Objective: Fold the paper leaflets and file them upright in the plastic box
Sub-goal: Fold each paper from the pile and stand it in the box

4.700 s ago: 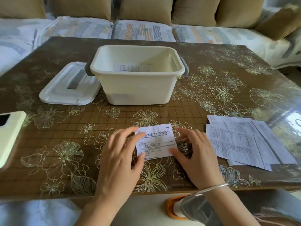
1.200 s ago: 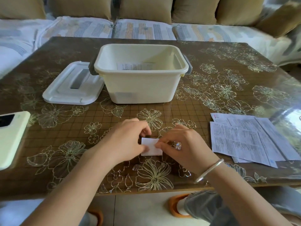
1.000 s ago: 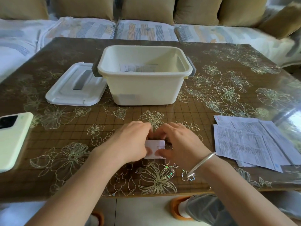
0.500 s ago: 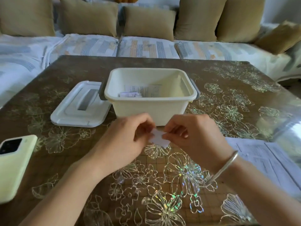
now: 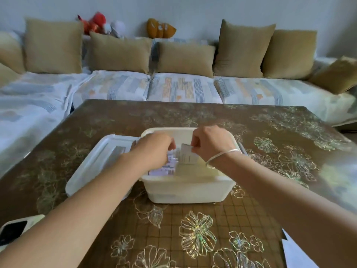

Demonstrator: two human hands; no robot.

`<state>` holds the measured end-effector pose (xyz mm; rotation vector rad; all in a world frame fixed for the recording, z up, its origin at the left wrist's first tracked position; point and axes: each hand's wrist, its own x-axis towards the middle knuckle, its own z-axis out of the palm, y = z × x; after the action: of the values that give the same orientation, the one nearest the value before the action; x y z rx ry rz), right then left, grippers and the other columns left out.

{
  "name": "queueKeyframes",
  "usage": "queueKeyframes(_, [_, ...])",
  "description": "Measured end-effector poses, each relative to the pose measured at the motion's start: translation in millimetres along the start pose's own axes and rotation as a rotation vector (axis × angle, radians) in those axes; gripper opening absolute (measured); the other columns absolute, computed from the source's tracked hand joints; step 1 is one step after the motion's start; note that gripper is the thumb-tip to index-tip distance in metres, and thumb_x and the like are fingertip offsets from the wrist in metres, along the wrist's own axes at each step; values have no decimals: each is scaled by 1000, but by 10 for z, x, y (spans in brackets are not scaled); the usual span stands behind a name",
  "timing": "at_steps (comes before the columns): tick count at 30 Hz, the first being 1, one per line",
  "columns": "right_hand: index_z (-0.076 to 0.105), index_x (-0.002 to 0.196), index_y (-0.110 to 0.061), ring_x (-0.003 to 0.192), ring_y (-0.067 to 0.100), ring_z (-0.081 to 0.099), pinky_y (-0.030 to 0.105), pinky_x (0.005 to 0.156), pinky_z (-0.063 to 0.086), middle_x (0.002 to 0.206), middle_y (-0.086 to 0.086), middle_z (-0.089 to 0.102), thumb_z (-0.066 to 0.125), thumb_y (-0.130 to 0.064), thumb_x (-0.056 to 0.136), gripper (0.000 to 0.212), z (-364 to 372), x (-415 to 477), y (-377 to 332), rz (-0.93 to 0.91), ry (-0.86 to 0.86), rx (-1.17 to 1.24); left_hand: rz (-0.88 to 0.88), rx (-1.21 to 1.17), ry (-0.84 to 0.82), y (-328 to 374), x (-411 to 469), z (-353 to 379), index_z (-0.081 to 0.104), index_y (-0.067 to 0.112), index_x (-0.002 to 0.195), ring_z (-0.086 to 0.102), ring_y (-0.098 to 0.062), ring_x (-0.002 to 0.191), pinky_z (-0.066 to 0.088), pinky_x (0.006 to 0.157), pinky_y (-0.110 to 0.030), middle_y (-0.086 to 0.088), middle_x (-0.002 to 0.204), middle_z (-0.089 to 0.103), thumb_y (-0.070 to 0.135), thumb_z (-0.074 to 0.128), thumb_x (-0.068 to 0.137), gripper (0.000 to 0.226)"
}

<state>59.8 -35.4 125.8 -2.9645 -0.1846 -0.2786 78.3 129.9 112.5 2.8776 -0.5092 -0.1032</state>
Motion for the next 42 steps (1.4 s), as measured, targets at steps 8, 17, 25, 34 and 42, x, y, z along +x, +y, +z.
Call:
queueKeyframes(8, [67, 101, -14, 89, 32, 64, 33, 71, 52, 98, 10, 68, 52, -7, 87, 21, 308, 231, -54, -111, -105, -164, -8, 183, -139, 94, 172, 79, 66, 21, 115, 54, -23, 83, 41, 69, -30, -2, 93, 57, 0, 52, 87, 38])
queueKeyframes(17, [61, 108, -3, 101, 35, 61, 32, 64, 38, 108, 16, 64, 48, -5, 92, 21, 262, 234, -196, -121, -150, -271, -52, 161, -168, 69, 194, 123, 67, 20, 116, 62, -25, 93, 53, 80, -35, -5, 107, 65, -3, 53, 85, 42])
queueKeyframes(25, [65, 98, -11, 96, 33, 61, 32, 65, 40, 101, 11, 64, 48, -6, 90, 19, 401, 337, -269, -145, -213, -157, 20, 295, -137, 116, 140, 60, 64, 12, 103, 52, -25, 84, 39, 70, -32, -2, 81, 45, -1, 50, 89, 24])
queueKeyframes(34, [72, 92, -20, 83, 32, 62, 27, 65, 44, 89, 9, 68, 49, -2, 84, 30, 690, 493, -211, -237, -258, -3, 161, 239, 210, -227, -42, -265, 67, 33, 116, 51, -20, 111, 37, 96, -32, 5, 114, 64, 1, 48, 84, 48])
queueKeyframes(42, [65, 114, -23, 95, 26, 63, 36, 84, 51, 107, 2, 65, 51, 2, 85, 41, 696, 462, -193, -320, -275, 45, 257, 131, 481, -338, -309, -100, 76, 19, 87, 62, -26, 84, 45, 83, -41, 2, 84, 72, -15, 62, 64, 43])
